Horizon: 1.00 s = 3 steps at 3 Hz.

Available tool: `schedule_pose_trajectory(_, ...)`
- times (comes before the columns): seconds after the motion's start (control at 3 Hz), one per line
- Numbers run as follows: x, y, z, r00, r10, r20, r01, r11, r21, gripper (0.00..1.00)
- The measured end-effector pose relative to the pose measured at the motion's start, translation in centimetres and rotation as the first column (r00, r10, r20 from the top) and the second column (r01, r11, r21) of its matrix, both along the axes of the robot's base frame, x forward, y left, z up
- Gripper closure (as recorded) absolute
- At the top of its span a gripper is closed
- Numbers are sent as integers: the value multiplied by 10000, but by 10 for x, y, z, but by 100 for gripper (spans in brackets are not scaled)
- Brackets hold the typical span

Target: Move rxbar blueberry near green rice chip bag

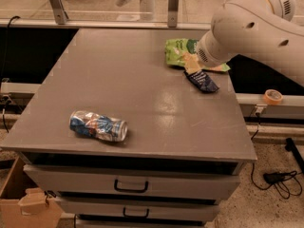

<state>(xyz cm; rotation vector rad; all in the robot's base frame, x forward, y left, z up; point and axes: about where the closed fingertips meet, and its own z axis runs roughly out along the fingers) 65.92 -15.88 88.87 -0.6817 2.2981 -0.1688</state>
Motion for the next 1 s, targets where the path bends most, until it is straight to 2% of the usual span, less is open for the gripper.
schedule_pose_trajectory(0.33, -1, 1, 1, 10000, 23, -3, -23, 10000, 41, 0)
schedule_pose_trajectory(0.67, -3, 8, -2, 9992, 340, -217, -322, 9963, 793, 0)
schedule_pose_trajectory(1.0, 8, -37, 7, 9999, 154, -40, -145, 9845, 1746, 0)
